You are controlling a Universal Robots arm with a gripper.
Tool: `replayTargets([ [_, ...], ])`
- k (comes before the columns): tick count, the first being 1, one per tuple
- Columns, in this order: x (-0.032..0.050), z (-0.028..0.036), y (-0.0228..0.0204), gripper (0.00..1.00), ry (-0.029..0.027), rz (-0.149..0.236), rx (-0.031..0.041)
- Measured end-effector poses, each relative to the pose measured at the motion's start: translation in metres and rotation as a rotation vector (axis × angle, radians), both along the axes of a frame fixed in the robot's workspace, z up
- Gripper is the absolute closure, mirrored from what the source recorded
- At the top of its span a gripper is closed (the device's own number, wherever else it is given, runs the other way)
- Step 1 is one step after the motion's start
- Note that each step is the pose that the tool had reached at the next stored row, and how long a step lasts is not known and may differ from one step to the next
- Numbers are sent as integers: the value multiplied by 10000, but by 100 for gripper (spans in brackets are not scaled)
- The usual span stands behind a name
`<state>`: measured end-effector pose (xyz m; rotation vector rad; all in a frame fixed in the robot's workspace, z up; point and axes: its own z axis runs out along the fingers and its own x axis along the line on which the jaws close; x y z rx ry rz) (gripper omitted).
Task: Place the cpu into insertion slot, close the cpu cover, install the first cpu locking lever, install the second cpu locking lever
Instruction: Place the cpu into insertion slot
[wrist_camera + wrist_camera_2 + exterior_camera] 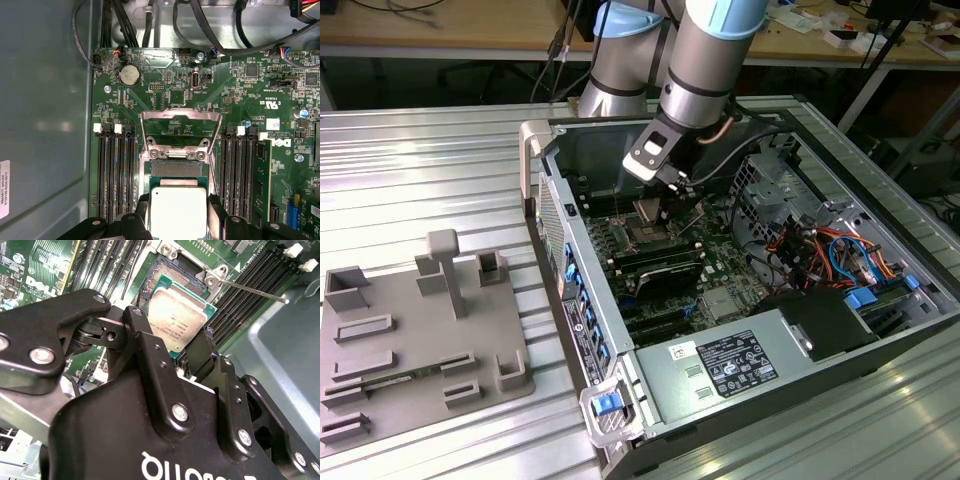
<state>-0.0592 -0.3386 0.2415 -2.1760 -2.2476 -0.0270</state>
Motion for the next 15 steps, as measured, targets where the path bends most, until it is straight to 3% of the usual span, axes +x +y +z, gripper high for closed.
replayTargets([
  [15,0,-17,1,45,14,-1,0],
])
